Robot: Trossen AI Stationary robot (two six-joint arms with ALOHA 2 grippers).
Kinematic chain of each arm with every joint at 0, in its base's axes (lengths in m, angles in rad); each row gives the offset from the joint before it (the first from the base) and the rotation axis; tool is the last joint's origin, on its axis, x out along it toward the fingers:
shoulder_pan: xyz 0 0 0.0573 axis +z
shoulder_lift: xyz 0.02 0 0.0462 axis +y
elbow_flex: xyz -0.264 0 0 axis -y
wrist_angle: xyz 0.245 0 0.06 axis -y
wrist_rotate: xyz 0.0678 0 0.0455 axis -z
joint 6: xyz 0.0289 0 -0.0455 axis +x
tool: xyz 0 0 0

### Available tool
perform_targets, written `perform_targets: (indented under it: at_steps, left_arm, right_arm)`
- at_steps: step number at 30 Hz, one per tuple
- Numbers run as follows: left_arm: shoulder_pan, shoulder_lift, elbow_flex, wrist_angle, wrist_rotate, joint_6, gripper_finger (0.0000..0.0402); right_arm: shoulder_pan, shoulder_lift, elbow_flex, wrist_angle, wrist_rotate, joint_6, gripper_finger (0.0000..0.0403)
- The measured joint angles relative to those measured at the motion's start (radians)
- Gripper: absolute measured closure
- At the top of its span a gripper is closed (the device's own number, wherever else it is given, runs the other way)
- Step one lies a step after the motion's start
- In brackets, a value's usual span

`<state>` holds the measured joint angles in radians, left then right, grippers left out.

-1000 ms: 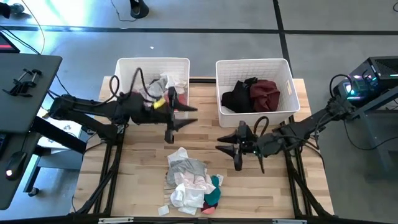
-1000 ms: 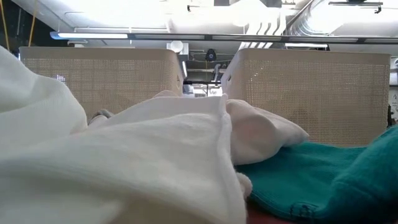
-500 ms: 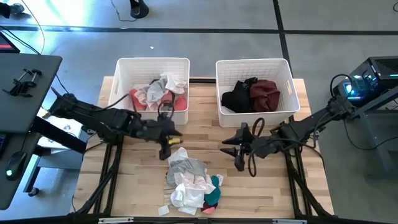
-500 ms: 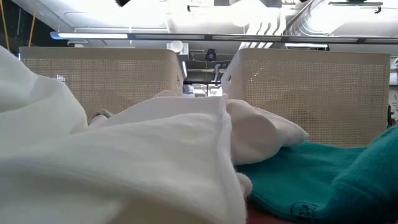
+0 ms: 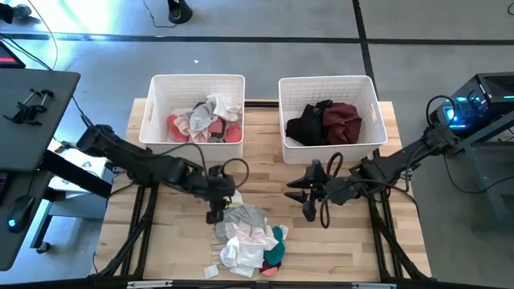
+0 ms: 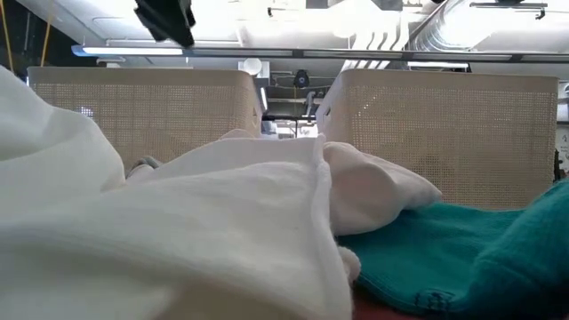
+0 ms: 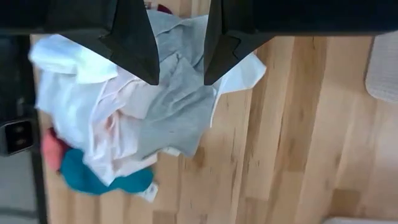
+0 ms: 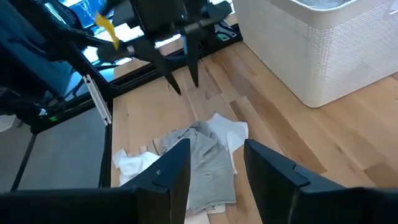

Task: Sort clothes
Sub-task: Put the gray sock into the left white laundry bin

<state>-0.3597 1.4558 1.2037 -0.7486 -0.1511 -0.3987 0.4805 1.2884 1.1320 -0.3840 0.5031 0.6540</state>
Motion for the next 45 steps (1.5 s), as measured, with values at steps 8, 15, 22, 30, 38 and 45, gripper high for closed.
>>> perform_targets:
  at_steps: [8, 15, 22, 30, 38, 45]
  left_arm:
    - [0.006, 0.174, 0.000, 0.045, 0.012, -0.003, 0.0227]
    - [0.032, 0.334, 0.000, 0.111, 0.076, -0.023, 0.0198]
    - [0.043, 0.421, 0.000, 0.152, 0.123, -0.008, 0.0266]
    - [0.044, 0.340, 0.000, 0.199, 0.114, -0.063, 0.0390]
    - [0.044, 0.112, 0.000, 0.252, -0.002, -0.077, 0.0397]
    - [0.048, -0.106, 0.000, 0.453, -0.249, -0.085, 0.0400]
  right_arm:
    - [0.000, 0.000, 0.000, 0.000, 0.008, 0.036, 0.0265]
    - [0.016, 0.000, 0.000, 0.000, 0.008, 0.109, 0.0265]
    - [0.042, 0.000, -0.001, 0.000, 0.047, 0.132, 0.0265]
    - [0.044, 0.000, -0.002, -0.037, 0.055, 0.127, 0.0265]
    - [0.044, 0.000, -0.002, -0.054, 0.057, 0.094, 0.0265]
    - [0.044, 0.001, -0.002, -0.061, 0.140, 0.052, 0.0265]
